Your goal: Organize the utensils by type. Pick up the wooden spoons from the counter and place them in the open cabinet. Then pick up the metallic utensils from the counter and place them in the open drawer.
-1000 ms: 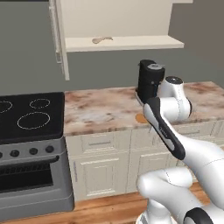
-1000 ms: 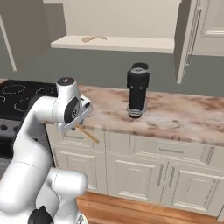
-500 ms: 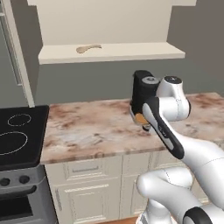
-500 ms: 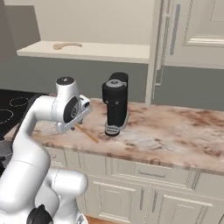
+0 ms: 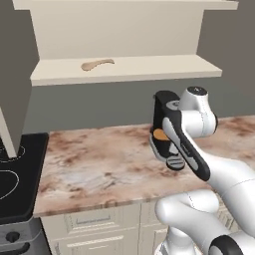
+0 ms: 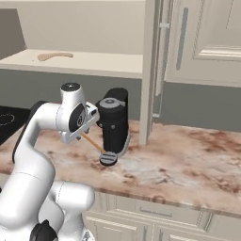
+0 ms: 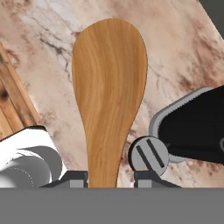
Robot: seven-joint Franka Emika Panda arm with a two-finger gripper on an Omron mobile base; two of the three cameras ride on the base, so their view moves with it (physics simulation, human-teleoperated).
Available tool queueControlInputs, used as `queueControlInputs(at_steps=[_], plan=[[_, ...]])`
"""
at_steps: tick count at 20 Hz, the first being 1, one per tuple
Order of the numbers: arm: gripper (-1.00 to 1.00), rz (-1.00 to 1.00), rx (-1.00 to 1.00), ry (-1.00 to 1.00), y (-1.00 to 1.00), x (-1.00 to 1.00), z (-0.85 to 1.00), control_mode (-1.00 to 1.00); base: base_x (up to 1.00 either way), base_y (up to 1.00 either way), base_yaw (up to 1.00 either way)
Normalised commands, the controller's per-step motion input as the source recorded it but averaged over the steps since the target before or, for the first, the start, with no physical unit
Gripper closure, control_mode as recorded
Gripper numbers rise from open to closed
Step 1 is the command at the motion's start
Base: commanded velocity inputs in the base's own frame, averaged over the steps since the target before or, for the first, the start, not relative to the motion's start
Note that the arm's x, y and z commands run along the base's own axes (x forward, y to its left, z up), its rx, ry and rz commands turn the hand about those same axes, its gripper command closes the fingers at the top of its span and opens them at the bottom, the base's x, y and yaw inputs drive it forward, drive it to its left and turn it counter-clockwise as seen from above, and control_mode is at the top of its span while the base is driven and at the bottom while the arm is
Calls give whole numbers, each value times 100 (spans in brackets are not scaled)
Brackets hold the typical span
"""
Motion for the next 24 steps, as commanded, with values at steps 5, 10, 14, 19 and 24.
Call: queueControlInputs(at_steps=[5, 10, 14, 19, 24], plan=[[100, 0, 0, 0, 0, 0, 0, 100, 20, -9, 1], [100, 0, 0, 0, 0, 0, 0, 100, 0, 0, 0], [100, 0, 0, 0, 0, 0, 0, 100, 0, 0, 0], [100, 0, 0, 0, 0, 0, 0, 100, 0, 0, 0], [100, 0, 0, 0, 0, 0, 0, 100, 0, 0, 0]])
